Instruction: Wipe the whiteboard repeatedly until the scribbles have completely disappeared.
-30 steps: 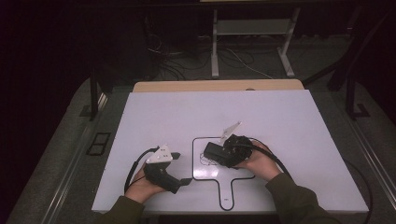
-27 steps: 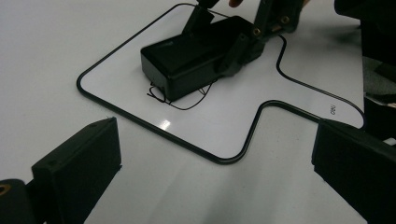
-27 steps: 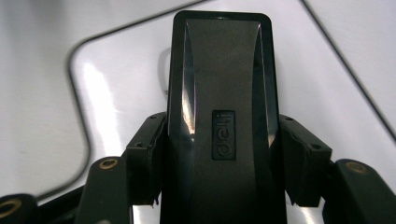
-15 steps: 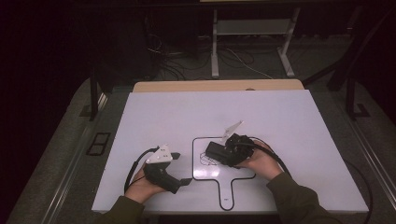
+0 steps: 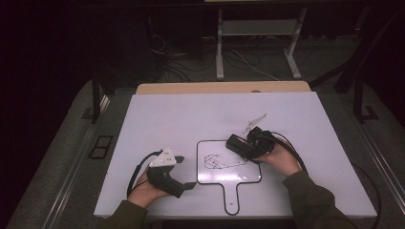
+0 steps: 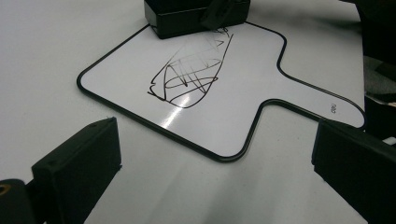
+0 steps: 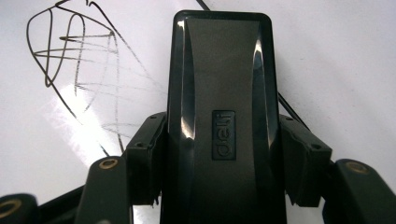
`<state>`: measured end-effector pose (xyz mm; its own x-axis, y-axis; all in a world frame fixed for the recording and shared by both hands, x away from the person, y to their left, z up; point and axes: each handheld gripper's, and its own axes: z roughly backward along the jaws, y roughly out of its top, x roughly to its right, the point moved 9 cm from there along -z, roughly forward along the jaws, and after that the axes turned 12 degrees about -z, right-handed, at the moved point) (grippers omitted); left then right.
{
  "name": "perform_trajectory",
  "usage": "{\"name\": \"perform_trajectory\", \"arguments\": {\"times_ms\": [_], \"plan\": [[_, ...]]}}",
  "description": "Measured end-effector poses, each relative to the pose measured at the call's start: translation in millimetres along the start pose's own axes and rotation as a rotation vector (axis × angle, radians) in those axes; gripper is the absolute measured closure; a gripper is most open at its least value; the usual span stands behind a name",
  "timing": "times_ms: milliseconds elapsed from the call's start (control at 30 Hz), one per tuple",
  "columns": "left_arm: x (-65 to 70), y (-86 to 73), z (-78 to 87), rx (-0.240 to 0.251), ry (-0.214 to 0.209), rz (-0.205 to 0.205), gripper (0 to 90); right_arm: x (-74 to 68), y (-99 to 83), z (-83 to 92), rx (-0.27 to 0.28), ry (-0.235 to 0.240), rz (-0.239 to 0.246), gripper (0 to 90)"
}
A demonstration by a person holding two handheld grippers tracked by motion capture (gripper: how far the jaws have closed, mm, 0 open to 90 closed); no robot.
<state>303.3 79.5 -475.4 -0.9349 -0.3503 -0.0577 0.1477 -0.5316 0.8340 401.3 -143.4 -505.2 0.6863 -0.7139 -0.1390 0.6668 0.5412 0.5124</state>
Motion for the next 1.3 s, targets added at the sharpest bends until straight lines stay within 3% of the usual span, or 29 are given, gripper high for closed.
{"name": "perform_trajectory", "arguments": {"times_ms": [300, 600, 633, 700, 767, 867, 1000, 1067, 1133, 1233, 1300], "plan": [[0.2, 0.1, -0.4, 0.000, 0.000, 0.000, 0.4, -11.7, 0.7, -2.4, -0.008, 0.004, 0.039, 38.7], [0.4, 0.1, 0.0, -0.002, -0.001, -0.003, 0.4, -65.2, 2.0, -11.0, -0.026, 0.093, 0.154, 38.7], [0.4, 0.1, 0.0, -0.002, -0.001, -0.003, 0.4, -65.2, 2.0, -11.0, -0.026, 0.093, 0.154, 38.7], [0.5, 0.1, 0.1, -0.003, -0.001, -0.003, 0.4, -78.1, 2.2, -12.9, -0.031, 0.111, 0.184, 38.7], [0.4, 0.1, 0.4, -0.003, -0.001, -0.003, 0.4, -78.7, 2.2, -13.0, -0.033, 0.107, 0.183, 38.7], [0.4, 0.3, 0.7, -0.001, 0.000, -0.002, 0.4, -73.3, 3.4, -13.0, -0.031, 0.109, 0.168, 38.8], [0.4, 0.2, 0.5, -0.001, -0.001, -0.002, 0.4, -51.3, 4.1, -10.0, -0.025, 0.074, 0.119, 38.7], [0.3, 0.1, 0.4, -0.001, -0.001, -0.002, 0.4, -31.8, 2.6, -6.3, -0.019, 0.044, 0.081, 38.7], [0.2, 0.0, 0.5, -0.002, -0.001, -0.003, 0.4, -25.3, 1.9, -5.1, -0.017, 0.033, 0.070, 38.7], [0.3, 0.2, 0.3, -0.002, 0.000, -0.002, 0.4, -6.1, -1.4, 0.0, -0.012, 0.010, 0.008, 38.7], [0.3, 0.1, 0.2, -0.002, 0.000, -0.002, 0.4, -3.4, -1.7, 0.8, -0.006, 0.008, -0.012, 38.7]]}}
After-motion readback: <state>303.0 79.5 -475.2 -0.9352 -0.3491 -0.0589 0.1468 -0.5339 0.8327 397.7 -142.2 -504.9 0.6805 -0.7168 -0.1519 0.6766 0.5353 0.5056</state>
